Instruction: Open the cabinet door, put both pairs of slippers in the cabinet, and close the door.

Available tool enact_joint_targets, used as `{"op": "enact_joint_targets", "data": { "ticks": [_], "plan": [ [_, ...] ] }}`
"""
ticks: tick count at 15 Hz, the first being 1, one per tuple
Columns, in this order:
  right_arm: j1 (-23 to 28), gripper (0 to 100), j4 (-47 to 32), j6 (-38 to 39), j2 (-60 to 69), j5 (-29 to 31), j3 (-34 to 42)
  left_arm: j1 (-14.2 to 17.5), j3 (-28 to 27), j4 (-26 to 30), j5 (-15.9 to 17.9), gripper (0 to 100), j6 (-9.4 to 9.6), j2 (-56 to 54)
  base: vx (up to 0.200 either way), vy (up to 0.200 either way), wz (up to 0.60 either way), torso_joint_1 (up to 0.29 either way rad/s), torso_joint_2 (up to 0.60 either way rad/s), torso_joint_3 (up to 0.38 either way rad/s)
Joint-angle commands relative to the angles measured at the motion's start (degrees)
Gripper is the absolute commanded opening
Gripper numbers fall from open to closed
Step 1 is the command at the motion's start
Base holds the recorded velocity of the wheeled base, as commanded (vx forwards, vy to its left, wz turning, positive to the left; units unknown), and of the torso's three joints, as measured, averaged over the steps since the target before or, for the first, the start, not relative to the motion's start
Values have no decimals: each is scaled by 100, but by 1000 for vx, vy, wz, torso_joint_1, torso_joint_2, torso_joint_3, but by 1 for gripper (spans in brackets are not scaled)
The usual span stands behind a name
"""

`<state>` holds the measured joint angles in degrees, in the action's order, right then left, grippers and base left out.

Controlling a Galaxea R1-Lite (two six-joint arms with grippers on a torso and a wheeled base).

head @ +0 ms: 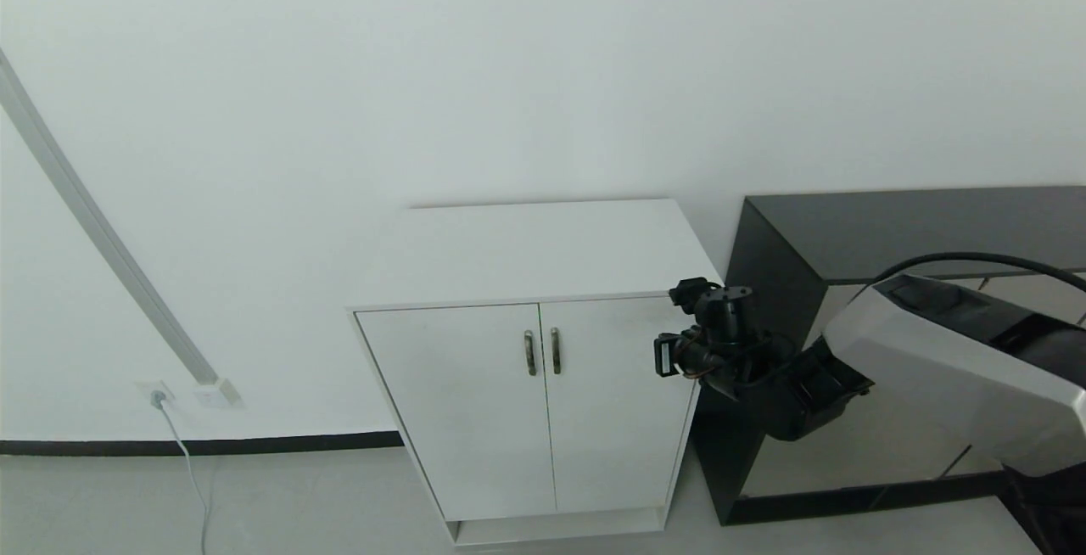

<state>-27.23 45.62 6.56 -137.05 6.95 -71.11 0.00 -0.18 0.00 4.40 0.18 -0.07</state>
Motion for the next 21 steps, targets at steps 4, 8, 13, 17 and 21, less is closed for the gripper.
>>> {"op": "enact_joint_targets", "data": {
  "ticks": [4, 8, 13, 17, 21],
  "plan": [
    [122, 0, 712, -5, 1286, 202, 1829, 0, 1, 0, -1, 0, -1, 7, 0, 0, 0, 0, 0, 0],
    [359, 0, 1178, -32, 2121, 395, 3041, 0, 1, 0, -1, 0, -1, 7, 0, 0, 0, 0, 0, 0],
    [895, 0, 1186, -32, 3378, 395, 4254, 0, 1, 0, -1, 0, -9, 7, 0, 0, 0, 0, 0, 0],
    [1484, 0, 1186, -41, 4204, 395, 5142, 0, 1, 0, -1, 0, -9, 7, 0, 0, 0, 0, 0, 0],
    [2187, 0, 1169, -243, 5100, 386, 6065, 0, 9, 0, -1, 0, -9, 7, 0, 0, 0, 0, 0, 0]
  ]
}}
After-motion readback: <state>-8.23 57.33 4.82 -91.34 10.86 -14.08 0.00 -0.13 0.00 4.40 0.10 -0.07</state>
